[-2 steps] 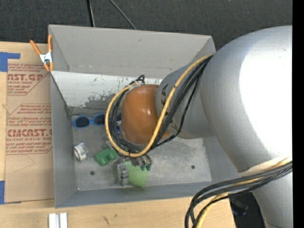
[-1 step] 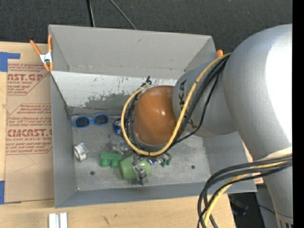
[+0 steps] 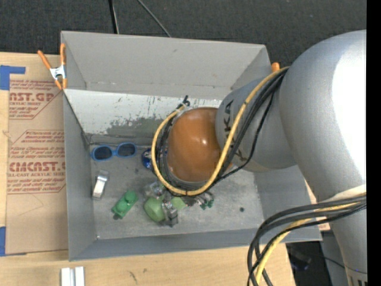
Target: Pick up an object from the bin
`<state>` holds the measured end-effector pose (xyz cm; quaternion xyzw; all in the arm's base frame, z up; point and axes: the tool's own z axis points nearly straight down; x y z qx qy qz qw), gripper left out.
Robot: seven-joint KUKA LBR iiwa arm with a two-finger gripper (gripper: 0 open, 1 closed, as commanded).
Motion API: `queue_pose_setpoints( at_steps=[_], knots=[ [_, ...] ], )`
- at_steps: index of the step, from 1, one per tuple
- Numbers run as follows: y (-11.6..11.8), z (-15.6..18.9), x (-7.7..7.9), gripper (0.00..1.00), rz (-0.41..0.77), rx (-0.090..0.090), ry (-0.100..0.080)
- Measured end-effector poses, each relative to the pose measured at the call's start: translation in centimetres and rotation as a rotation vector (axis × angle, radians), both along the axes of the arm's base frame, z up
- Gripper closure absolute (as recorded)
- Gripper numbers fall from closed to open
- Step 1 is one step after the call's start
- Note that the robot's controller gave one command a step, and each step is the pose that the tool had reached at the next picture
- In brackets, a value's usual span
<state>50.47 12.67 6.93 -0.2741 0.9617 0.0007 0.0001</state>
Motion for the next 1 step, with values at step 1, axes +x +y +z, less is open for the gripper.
queue_pose_setpoints(
  at_steps=[1],
  knots=[
    [-7.74,9.20,1.67,1.00,0.339,-0.002,-0.005]
  ],
)
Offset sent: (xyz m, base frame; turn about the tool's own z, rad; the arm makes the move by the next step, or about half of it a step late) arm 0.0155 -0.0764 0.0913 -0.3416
